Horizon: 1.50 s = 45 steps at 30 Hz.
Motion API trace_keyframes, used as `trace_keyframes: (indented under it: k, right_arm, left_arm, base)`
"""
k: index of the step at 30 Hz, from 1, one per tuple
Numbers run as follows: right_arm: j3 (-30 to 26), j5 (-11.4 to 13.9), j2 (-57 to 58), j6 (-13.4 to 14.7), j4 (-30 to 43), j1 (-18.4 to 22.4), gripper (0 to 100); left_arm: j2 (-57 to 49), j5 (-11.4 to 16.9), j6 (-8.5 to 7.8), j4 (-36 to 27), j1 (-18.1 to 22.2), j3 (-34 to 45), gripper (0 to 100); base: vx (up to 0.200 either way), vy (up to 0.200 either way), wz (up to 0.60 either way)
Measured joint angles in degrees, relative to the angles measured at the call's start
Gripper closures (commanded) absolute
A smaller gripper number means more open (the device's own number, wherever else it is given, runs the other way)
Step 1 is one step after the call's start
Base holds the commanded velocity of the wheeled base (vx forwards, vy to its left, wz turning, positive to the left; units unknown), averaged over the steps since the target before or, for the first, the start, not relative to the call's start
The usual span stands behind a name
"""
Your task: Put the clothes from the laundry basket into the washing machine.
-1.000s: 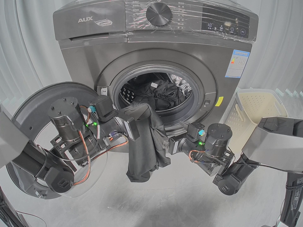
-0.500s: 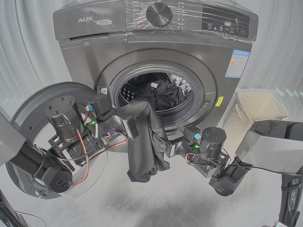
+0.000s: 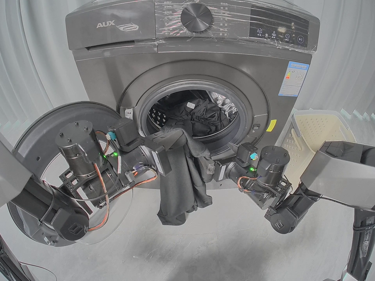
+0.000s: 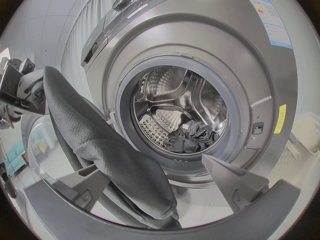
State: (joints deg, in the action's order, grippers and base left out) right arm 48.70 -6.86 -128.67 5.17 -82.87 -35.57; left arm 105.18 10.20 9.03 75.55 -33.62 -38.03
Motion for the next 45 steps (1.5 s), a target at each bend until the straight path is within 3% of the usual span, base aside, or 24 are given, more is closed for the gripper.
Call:
trace_keyframes:
  k: [17,18,26,33,34,45]
  right_arm:
    - [1.99,1.45,-1.95,-0.02,-0.77,-5.28,0]
    - [2.15,1.51,-2.00,-0.02,-0.79,-5.38,100]
    - [2.82,1.72,-1.60,0.09,-1.38,-5.74,100]
    - [-0.02,1.96,0.56,0.11,-1.97,-6.12,100]
    - [-0.57,1.96,1.00,0.11,-2.01,-6.13,100]
    - [-4.74,1.43,8.00,0.22,-1.97,-5.96,100]
  left_arm:
    - [0.59,-0.02,0.07,0.02,-0.28,-0.41,100]
    - [0.59,-0.02,0.07,0.02,-0.28,-0.39,100]
    - [1.05,0.02,0.02,-0.20,-0.33,-0.05,100]
    - [1.68,0.30,0.00,-0.33,0.05,0.24,100]
    - [1.73,0.46,0.00,-0.37,0.24,0.28,0]
    - [3.01,0.82,1.19,-0.06,0.63,-0.02,0]
  base:
    - [0.000,0.000,0.00]
    - [0.000,0.000,0.00]
    - [0.000,0.000,0.00]
    - [0.000,0.000,0.00]
    - [0.000,0.000,0.00]
    - [0.000,0.000,0.00]
